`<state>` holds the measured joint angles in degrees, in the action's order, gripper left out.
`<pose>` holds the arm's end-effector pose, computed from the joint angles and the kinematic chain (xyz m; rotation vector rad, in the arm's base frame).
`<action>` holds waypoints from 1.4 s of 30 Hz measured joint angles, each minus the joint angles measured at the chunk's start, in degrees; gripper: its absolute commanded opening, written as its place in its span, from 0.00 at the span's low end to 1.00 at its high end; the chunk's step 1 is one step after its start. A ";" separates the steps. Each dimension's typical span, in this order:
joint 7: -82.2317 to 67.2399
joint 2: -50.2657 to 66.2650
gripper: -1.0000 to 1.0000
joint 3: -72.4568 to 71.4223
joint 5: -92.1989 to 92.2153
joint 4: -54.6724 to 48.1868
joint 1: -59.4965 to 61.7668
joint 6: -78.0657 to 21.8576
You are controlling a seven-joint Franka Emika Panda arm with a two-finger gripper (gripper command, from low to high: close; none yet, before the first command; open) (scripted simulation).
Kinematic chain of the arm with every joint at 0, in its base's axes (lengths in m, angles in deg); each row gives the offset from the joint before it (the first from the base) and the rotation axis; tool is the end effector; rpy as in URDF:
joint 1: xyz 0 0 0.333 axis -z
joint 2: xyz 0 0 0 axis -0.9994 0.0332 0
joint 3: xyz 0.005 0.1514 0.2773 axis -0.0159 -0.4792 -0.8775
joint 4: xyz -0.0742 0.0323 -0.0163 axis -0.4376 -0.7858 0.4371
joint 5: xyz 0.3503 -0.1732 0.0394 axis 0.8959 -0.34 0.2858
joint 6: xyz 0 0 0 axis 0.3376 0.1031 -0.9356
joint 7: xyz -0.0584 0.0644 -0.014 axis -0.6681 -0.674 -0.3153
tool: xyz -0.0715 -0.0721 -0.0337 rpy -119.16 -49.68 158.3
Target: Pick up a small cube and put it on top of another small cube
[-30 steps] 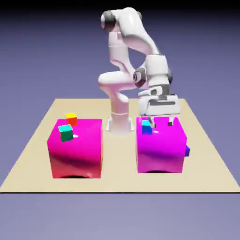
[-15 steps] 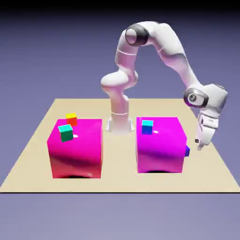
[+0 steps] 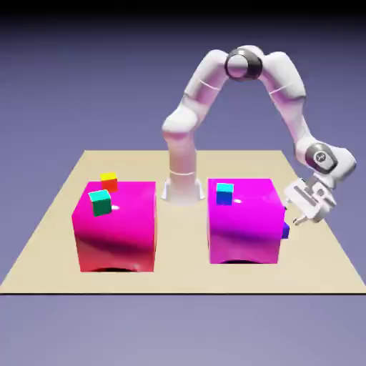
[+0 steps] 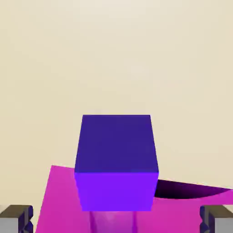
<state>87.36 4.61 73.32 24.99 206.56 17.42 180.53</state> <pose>0.2461 0.4201 0.1038 2.0965 1.1716 -0.2590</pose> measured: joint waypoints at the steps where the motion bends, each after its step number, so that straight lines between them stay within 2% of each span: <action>1: 0.25 0.63 0.00 0.16 -0.29 0.49 0.19 1.14; 3: 0.22 0.63 0.00 0.16 -0.23 0.49 0.19 1.14; 7: -1.31 -4.85 0.00 -0.37 2.47 -4.35 -0.22 -7.38; 14: 2.39 -13.15 0.00 8.17 7.18 -17.74 13.33 -7.32; 38: -13.28 -14.11 0.00 23.03 11.84 -33.40 63.10 -41.14; 40: -15.37 -12.05 0.00 21.91 10.97 -31.09 63.22 -43.60; 42: -14.98 -12.56 0.00 21.98 10.78 -29.02 63.22 -42.03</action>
<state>72.38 -7.95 95.30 35.77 177.54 80.65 138.51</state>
